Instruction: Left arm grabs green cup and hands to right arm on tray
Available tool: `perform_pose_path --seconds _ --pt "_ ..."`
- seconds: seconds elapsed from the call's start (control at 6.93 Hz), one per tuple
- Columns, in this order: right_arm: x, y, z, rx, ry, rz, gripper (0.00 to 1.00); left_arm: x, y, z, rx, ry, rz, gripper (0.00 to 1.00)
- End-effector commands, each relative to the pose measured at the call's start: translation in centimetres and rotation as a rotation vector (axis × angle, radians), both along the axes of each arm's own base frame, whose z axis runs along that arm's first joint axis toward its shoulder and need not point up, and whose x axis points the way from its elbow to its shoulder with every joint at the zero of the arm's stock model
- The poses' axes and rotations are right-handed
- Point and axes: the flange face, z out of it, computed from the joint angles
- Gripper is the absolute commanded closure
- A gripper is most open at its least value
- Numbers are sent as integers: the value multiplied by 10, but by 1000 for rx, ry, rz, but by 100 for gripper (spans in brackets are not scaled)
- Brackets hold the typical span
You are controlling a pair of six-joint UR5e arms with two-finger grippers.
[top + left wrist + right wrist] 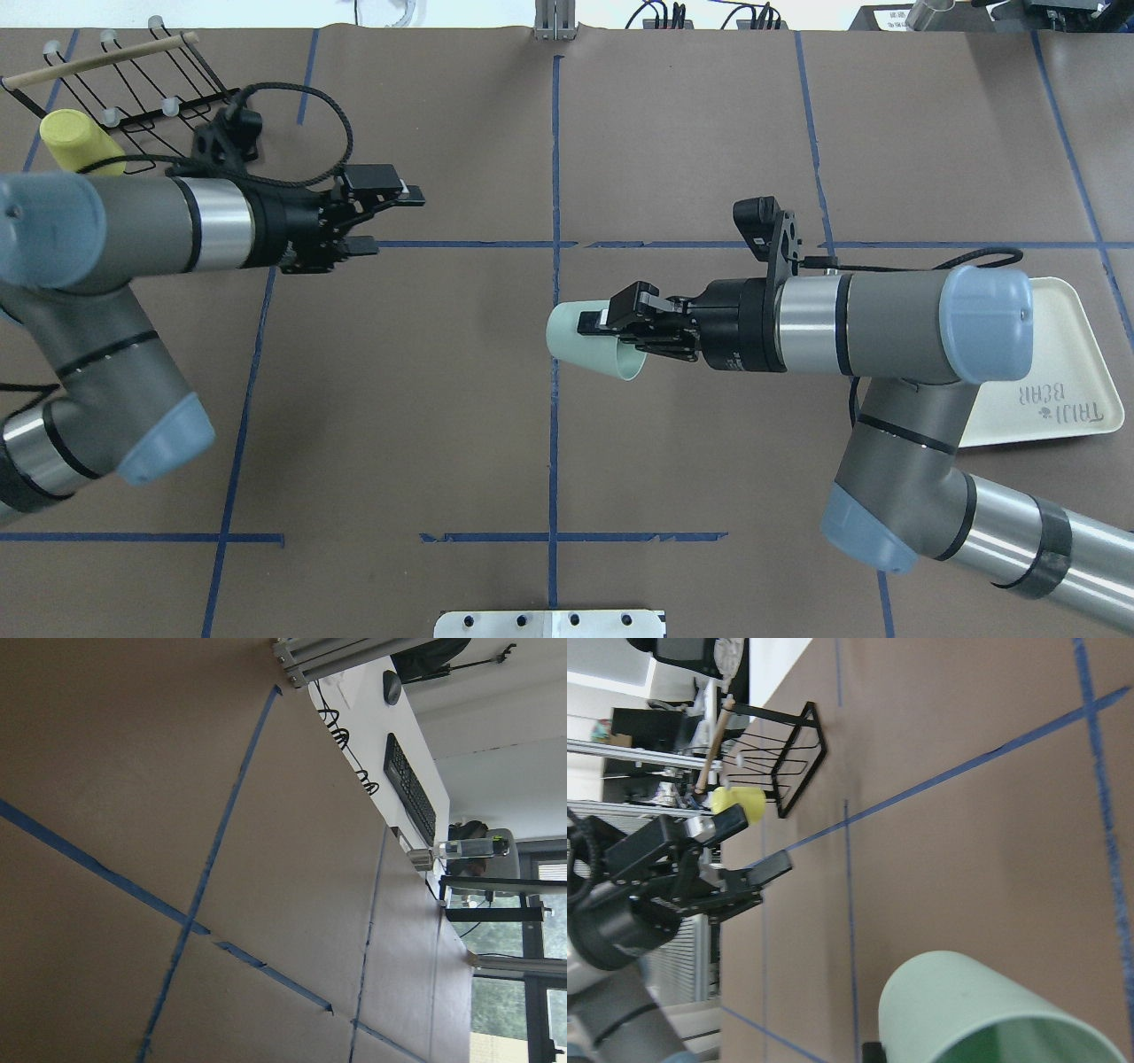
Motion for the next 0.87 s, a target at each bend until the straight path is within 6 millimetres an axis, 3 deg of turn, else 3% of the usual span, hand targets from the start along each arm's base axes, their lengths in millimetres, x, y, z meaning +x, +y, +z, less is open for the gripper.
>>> perform_pose_path --seconds 0.0,0.14,0.29,0.43,0.58,0.72 --pt "22 -23 -29 -13 351 -26 100 -99 -30 54 58 -214 132 0" --pt "31 -29 -46 -12 518 -61 100 -132 -27 85 112 -317 178 0" --pt "41 -33 -48 41 696 -112 100 -161 -22 120 173 -468 244 0" --pt "65 -49 -29 93 816 -137 100 -200 -19 138 220 -622 334 0" --pt "93 -62 1 185 887 -165 100 -259 -15 151 252 -767 461 0" --pt "121 -66 33 221 909 -212 100 -303 -11 171 293 -840 589 0"
